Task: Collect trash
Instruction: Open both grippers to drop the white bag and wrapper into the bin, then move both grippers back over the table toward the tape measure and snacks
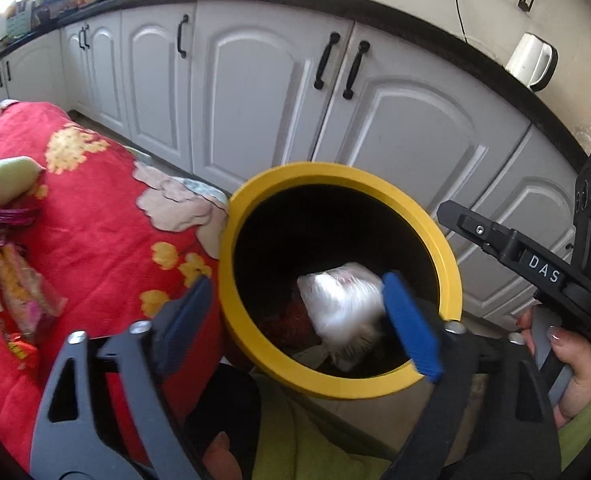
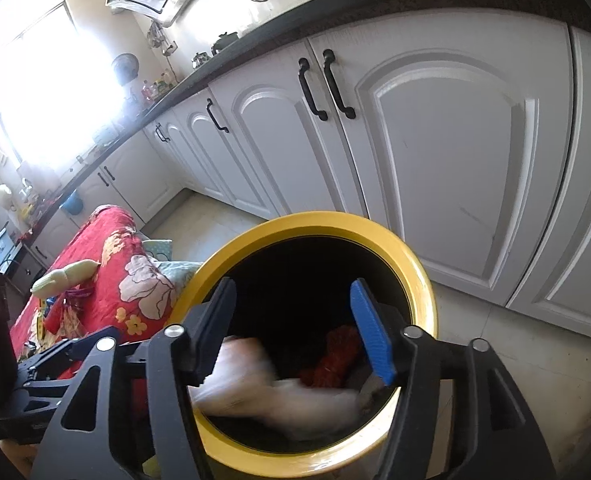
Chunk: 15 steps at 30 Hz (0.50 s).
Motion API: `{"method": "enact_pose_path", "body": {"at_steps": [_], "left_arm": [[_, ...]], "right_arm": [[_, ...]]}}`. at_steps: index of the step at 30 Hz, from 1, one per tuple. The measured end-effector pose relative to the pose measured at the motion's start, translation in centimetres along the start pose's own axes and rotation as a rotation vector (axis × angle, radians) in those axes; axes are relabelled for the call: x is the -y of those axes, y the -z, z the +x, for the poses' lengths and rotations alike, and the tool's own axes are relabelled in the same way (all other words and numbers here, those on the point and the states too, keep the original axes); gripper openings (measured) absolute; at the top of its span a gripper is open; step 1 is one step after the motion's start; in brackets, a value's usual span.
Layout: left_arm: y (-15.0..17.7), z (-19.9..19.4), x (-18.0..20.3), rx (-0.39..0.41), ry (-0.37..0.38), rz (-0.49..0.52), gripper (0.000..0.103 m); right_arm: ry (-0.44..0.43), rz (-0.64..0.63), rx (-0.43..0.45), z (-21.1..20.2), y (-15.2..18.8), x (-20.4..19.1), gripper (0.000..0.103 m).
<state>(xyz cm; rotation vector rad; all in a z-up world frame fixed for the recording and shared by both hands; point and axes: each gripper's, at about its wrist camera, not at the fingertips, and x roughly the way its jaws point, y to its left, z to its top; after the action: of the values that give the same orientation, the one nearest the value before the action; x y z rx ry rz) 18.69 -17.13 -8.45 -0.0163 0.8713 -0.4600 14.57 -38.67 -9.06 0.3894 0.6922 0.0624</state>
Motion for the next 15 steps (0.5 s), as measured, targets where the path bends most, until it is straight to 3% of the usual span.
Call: {"method": "enact_pose_path", "body": {"at_steps": [2, 15], "left_arm": [[0.0, -1.0, -0.3, 0.021, -0.01, -0.002, 0.092], [0.4, -5.8, -2.4, 0.11, -0.084, -0.029, 0.092]], "right_arm": [[-0.008, -0.007, 0.011, -0.3, -0.2, -0.5, 0.064], [-0.05, -0.076, 0.069, -2.7, -0.7, -4.3, 0.076]]}}
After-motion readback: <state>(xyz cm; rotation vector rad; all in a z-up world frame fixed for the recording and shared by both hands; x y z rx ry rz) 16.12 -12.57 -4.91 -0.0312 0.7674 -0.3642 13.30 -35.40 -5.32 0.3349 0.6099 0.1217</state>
